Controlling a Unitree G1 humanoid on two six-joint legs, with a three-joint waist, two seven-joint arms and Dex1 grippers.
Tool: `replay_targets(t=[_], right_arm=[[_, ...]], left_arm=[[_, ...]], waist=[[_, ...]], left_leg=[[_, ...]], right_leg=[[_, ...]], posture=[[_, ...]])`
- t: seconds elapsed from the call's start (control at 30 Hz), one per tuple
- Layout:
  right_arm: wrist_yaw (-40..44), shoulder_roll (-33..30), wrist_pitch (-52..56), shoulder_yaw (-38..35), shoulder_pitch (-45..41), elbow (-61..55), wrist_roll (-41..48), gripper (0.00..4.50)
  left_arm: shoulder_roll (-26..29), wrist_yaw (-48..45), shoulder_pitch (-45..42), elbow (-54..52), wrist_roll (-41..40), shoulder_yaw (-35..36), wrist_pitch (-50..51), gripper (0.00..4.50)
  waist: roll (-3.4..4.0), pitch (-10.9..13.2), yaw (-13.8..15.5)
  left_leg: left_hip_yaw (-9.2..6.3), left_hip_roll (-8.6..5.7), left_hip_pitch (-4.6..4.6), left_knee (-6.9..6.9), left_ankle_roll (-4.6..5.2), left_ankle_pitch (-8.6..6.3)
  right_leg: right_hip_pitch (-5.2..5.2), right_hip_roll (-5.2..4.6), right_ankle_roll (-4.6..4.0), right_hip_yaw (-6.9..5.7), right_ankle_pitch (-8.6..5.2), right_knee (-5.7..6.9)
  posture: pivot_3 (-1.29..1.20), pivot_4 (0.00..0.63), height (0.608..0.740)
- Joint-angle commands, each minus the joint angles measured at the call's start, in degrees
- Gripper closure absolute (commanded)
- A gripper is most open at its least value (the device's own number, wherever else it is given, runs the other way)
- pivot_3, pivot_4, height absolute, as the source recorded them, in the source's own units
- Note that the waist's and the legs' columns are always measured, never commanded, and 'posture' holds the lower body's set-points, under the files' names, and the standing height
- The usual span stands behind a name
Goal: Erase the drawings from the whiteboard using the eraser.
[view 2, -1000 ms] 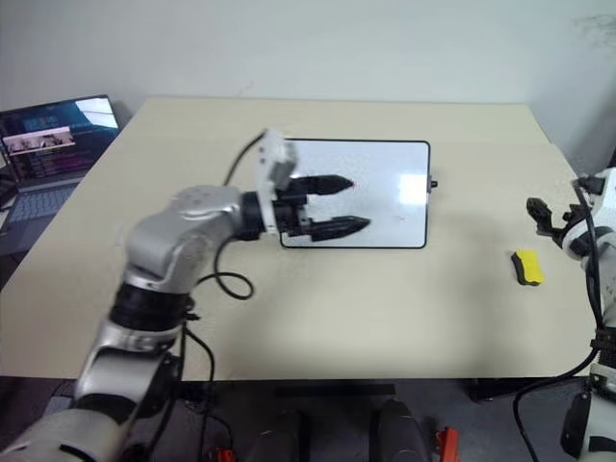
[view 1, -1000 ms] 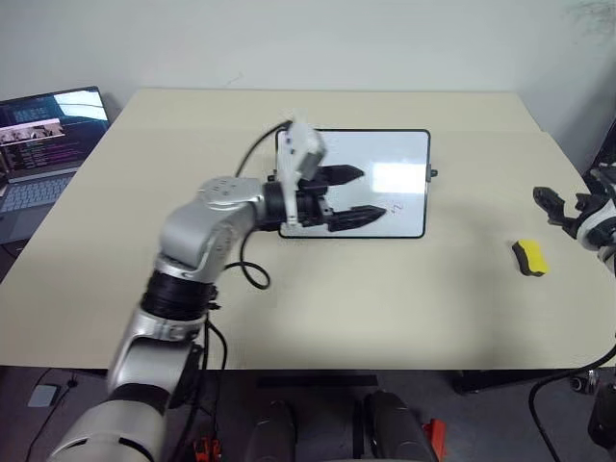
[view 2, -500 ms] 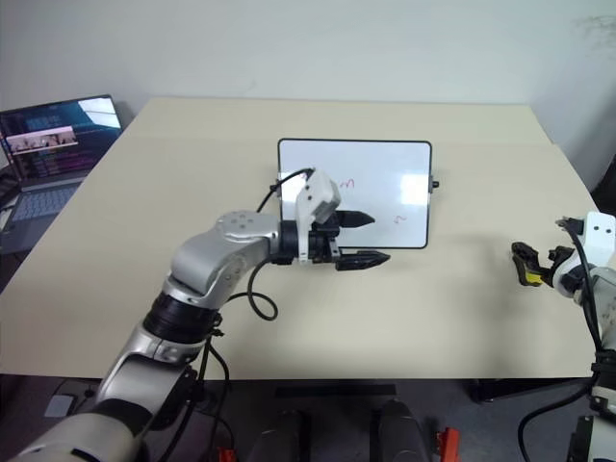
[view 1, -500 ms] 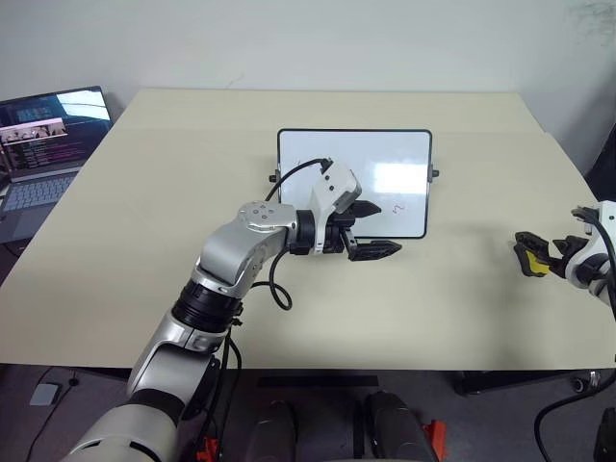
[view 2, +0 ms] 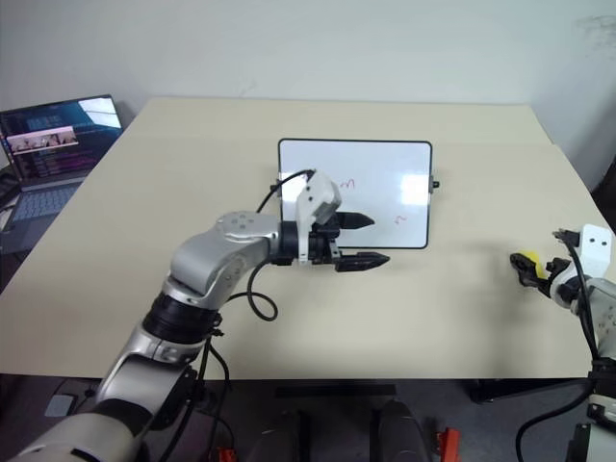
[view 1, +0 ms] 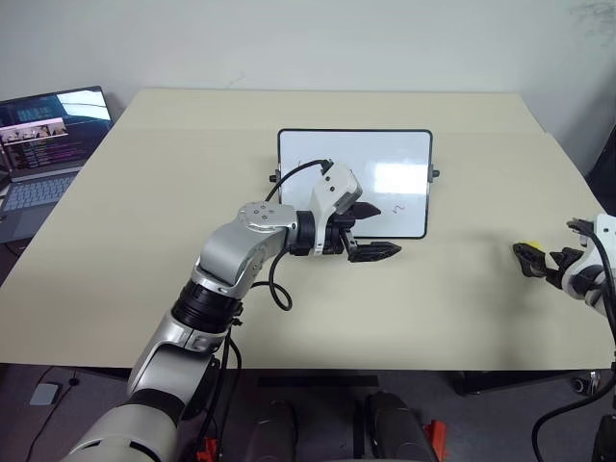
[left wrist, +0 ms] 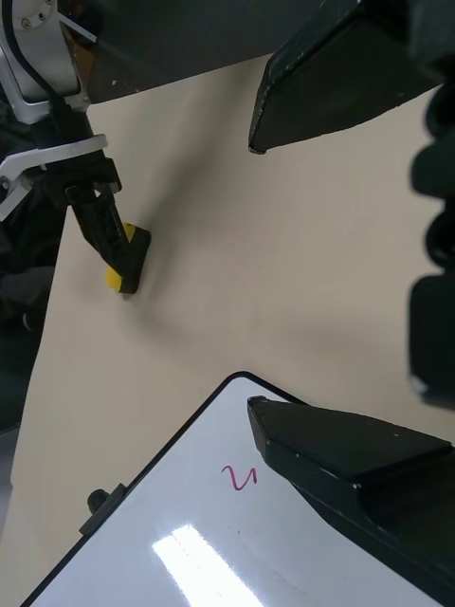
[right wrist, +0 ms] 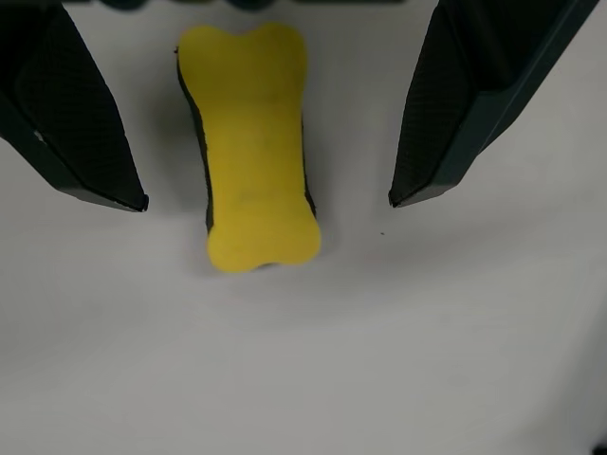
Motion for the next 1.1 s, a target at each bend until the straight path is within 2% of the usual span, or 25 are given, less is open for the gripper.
replay_targets(t=[0.03,0.07,0.13,0.4,0.43,0.7,0.87,1.1], right_arm=[[-0.2,-0.1,-1.9,-1.5,-0.1,0.5,-1.0,0.03],[-0.2,-0.1,-2.0,-1.5,-0.2,0.7,-1.2,0.03],[-0.1,0.0,-2.1,-1.3,-0.2,1.0,-1.6,0.61],[-0.6,0.5,-2.8,-0.6,-0.4,2.2,-3.0,3.46],[-0.6,0.6,-3.0,-0.6,-0.4,2.4,-3.1,3.57],[-0.4,0.9,-2.8,-0.8,-1.4,1.0,-3.4,3.61],[0.6,-0.7,-0.9,-0.5,-4.5,-4.7,-1.9,3.62],[2.4,-2.8,3.3,4.7,-19.8,-12.4,0.2,3.63]], left_arm=[[0.2,-0.3,-0.6,-2.3,0.2,1.1,-0.2,0.00],[0.2,-0.3,-0.6,-2.3,0.2,1.1,-0.2,0.00],[0.3,-0.3,-0.6,-2.2,0.3,1.2,-0.2,0.00],[0.5,0.0,-0.4,-2.2,0.5,1.2,-0.2,0.00],[0.5,0.0,-0.4,-2.1,0.5,1.3,-0.2,0.00],[0.7,0.3,-0.6,-1.6,0.8,1.9,-0.5,0.00],[2.6,1.2,-0.8,-0.3,1.3,4.9,-1.4,0.00],[11.1,2.4,1.5,0.8,2.9,12.4,-3.0,0.00]], waist=[[0.00,0.0,0.0],[0.00,0.0,0.0],[0.00,0.0,0.0],[0.00,0.0,0.0],[0.00,0.0,0.0],[0.00,0.0,0.0],[0.03,0.0,-0.4],[0.11,0.1,-1.4]], left_leg=[[0.00,0.00,0.00,0.00,0.00,0.00],[0.00,0.00,0.00,0.00,0.00,0.00],[0.00,0.00,0.00,0.00,0.00,0.00],[0.00,0.00,0.00,0.01,0.00,0.00],[0.00,0.00,0.00,0.02,0.00,0.00],[0.00,0.00,0.01,0.03,0.00,0.00],[0.00,0.00,0.02,0.03,0.00,0.00],[0.01,0.02,0.05,0.00,0.00,0.00]], right_leg=[[0.00,0.00,0.00,0.00,0.00,0.00],[0.00,0.00,0.00,0.00,0.00,0.00],[0.00,0.00,0.00,0.00,0.00,0.00],[0.01,0.00,0.01,0.00,0.00,0.00],[0.01,0.00,0.01,0.00,0.01,0.00],[0.02,0.00,0.02,0.00,0.01,0.01],[0.00,0.00,0.02,0.01,0.01,0.02],[-0.03,0.01,0.01,0.01,0.00,0.06]], posture=[[0.00,0.150,0.740],[0.00,0.150,0.740],[0.00,0.150,0.740],[0.00,0.150,0.740],[0.00,0.150,0.740],[0.00,0.150,0.740],[0.00,0.150,0.740],[0.00,0.150,0.740]])
